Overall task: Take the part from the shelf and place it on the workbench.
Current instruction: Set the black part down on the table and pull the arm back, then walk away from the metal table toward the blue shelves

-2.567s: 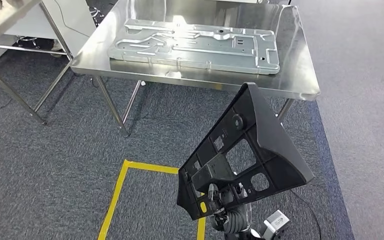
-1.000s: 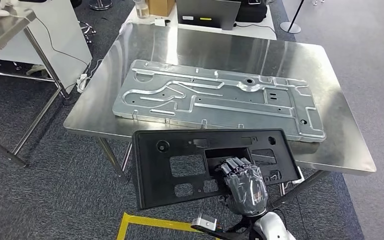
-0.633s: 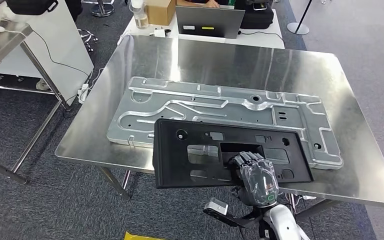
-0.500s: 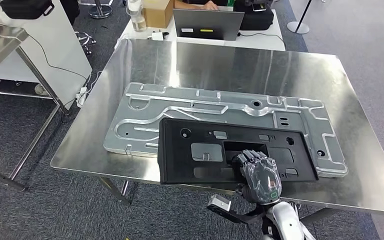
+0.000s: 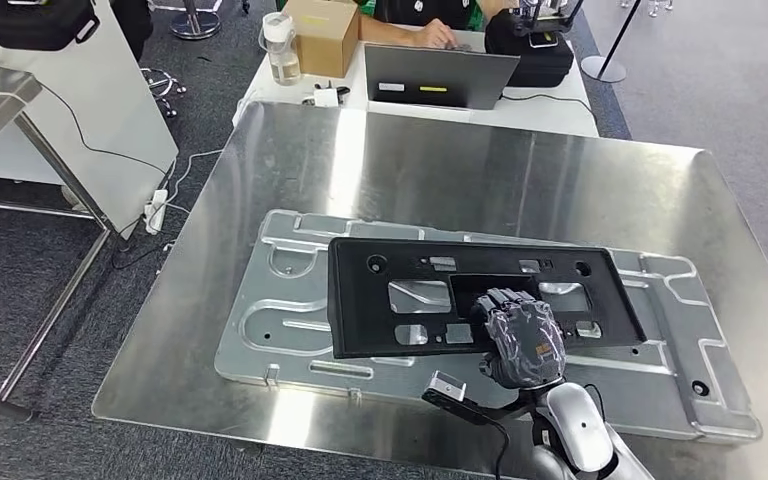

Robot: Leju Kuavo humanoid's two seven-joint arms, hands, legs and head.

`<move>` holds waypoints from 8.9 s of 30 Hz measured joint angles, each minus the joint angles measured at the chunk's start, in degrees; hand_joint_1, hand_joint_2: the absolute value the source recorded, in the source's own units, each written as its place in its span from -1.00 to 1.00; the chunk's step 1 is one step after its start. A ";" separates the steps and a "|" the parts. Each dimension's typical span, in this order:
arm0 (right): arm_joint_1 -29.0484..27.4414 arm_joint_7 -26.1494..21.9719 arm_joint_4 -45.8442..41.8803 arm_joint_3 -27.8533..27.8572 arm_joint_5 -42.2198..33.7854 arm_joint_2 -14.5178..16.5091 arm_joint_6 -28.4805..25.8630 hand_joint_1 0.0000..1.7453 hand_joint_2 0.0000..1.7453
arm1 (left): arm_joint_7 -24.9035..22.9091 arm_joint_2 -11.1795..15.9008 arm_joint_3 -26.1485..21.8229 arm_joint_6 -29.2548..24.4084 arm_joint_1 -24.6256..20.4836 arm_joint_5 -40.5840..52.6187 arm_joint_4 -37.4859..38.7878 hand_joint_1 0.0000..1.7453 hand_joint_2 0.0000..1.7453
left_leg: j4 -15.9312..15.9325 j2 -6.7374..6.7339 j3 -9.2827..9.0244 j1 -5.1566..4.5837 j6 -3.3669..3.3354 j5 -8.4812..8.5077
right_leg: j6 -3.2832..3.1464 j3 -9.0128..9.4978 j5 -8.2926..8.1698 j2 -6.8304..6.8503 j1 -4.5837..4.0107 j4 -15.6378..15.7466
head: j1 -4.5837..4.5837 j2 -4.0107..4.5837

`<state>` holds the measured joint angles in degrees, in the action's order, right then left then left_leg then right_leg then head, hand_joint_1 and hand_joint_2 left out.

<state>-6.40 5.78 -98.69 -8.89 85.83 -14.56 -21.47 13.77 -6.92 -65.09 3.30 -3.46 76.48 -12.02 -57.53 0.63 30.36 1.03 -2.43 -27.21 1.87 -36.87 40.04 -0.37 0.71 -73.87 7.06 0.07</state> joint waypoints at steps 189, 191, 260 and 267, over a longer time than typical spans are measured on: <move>7.26 -8.30 87.59 31.27 -62.27 17.45 16.44 -1.00 -1.00 | 1.06 3.84 20.20 -6.92 1.26 -32.16 -1.25 -1.00 -1.00 | -0.73 4.34 2.57 -0.81 0.25 0.95 | -1.96 6.98 -10.22 -3.72 -0.37 15.00 | -0.17 0.00; 7.41 -8.44 87.59 31.87 -62.22 17.67 16.39 -1.00 -1.00 | -0.33 3.34 19.73 -7.14 1.47 -31.71 -1.12 -1.00 -1.00 | -0.61 5.47 2.96 -0.57 0.98 1.34 | -2.17 7.25 -10.32 -3.45 -0.56 16.02 | -0.15 0.00; 7.53 -8.30 87.63 35.38 -58.83 20.28 18.73 -1.00 -1.00 | 2.68 2.28 17.85 -6.11 1.21 -25.06 -0.39 -1.00 -1.00 | -15.45 0.09 10.10 -0.24 3.62 -6.16 | -5.51 7.78 -12.07 2.54 -2.26 18.48 | -0.37 0.13; 7.90 -8.31 87.63 35.41 -58.80 21.06 18.74 -1.00 -1.00 | 2.64 2.97 17.70 -5.96 1.26 -24.39 -0.39 -1.00 -1.00 | -2.00 -3.20 2.57 -0.09 3.15 -0.21 | -2.64 7.07 -9.72 6.63 -1.46 15.10 | -0.35 0.13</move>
<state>1.50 -2.54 -11.06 26.52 27.03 6.50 -2.72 16.41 -3.95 -47.39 -2.66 -2.21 52.09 -12.41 -59.53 -2.57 32.93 0.94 0.72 -27.42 -0.77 -29.80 30.32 6.27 -0.75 -58.77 6.71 0.20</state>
